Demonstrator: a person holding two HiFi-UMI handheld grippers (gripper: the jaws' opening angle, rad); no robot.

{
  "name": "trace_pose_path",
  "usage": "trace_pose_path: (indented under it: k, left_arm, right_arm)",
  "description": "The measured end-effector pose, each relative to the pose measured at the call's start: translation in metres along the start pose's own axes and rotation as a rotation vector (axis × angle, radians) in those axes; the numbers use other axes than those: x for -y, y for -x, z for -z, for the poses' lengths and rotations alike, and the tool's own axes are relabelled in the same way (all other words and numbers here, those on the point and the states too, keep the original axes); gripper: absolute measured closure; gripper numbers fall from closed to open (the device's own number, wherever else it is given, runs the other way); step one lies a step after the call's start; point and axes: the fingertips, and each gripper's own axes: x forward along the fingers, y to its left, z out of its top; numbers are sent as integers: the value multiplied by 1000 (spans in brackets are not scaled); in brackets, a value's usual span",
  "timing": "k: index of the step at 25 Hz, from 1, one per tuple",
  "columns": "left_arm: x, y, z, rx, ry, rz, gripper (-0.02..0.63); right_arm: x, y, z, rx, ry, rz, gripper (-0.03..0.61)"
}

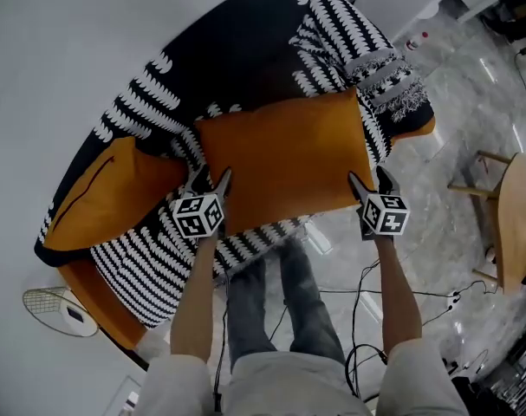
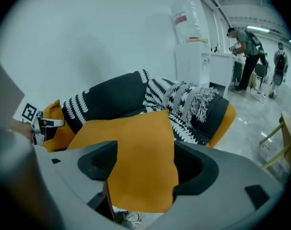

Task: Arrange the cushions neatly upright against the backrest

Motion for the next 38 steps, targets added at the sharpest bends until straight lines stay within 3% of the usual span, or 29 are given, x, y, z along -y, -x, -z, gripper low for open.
trace_pose_path:
  k: [3, 13, 18, 26, 30, 33, 38]
  left_arm:
    - [-7, -16, 21, -73, 33, 4, 295]
    - [-53, -52, 75, -208, 94, -68, 256]
    - [-61, -70, 83, -230, 119, -38, 229]
    - [-47, -96, 91, -277, 138, 31, 236]
    - [-33, -85, 84, -248, 54, 69, 426]
    - [-28, -75, 83, -210, 35, 84, 506]
    - [-19, -61, 72, -148, 19, 74, 528]
  right_arm:
    - [10, -26, 7, -39, -37, -26, 202]
    - [39, -101, 24, -172, -132, -57, 149]
    - [43, -123, 36, -231, -165, -92, 135]
    - [52, -141, 46, -286, -187, -157, 142]
    - [31, -133, 43, -291, -117, -194, 323]
    - [19, -124, 41, -273, -81, -213, 409]
    - [12, -108, 30, -225, -48, -212, 465]
